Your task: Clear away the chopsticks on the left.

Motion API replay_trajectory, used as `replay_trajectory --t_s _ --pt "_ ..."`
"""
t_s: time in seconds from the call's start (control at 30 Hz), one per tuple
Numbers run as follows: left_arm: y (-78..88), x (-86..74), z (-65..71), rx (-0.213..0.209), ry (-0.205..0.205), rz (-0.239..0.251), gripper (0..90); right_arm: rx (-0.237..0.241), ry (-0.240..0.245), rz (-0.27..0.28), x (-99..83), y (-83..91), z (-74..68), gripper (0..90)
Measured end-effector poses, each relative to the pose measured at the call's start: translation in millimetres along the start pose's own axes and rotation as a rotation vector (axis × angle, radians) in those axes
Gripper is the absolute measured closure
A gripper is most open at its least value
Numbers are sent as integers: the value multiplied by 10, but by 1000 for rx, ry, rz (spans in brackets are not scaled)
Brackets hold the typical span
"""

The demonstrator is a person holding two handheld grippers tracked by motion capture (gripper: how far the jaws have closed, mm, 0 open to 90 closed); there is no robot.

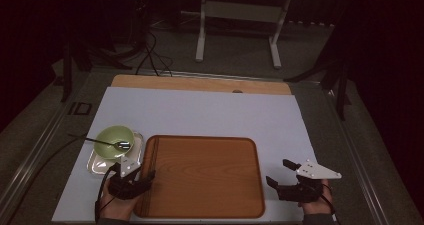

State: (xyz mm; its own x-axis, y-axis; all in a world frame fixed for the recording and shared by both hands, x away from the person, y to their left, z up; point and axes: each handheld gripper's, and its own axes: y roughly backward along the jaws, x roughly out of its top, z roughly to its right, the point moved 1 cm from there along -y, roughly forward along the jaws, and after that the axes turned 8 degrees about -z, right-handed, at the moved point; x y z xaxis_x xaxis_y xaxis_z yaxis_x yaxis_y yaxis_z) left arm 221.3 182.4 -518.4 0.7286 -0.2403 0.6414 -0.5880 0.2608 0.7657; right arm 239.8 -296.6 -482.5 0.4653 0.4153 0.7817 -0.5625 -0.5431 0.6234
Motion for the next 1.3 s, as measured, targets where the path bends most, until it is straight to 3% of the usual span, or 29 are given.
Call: replay_trajectory --t_s 0.4,0.77,1.3 --pt "109 102 -48 -41 34 21 425 0 3 1 2 -2 -4 142" --pt "204 166 -103 -24 54 39 343 2 7 3 4 -1 -5 142" --pt "319 247 -243 -6 53 69 342 -2 6 7 5 4 -3 142"
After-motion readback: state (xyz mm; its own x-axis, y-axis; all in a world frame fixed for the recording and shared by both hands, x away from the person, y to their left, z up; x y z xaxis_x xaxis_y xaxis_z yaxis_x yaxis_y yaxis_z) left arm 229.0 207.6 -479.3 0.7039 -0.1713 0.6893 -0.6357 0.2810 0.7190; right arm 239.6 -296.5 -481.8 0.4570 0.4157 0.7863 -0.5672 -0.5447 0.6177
